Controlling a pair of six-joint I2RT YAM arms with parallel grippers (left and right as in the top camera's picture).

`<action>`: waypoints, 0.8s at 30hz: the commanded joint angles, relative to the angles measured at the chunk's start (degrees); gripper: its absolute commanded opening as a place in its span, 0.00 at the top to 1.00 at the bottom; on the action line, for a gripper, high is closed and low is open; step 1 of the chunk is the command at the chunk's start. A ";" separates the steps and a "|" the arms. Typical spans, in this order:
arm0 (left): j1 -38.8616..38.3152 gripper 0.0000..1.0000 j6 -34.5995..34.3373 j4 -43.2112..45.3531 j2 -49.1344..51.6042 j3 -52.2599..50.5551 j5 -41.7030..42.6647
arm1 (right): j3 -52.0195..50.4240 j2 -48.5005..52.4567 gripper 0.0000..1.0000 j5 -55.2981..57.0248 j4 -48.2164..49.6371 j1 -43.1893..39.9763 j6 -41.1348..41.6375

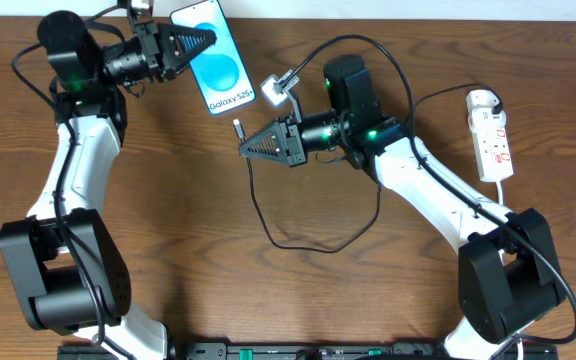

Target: Plug charger to phone and switch on socket

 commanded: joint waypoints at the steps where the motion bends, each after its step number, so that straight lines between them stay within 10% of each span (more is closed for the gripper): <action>1: 0.79 0.93 -5.07 0.74 -0.22 0.90 0.50 | -0.15 -1.53 0.99 -4.09 2.05 -0.57 1.09; 24: 0.74 0.93 -5.29 0.76 -0.22 0.90 2.49 | -0.15 -1.53 0.99 -3.67 6.10 -0.70 1.75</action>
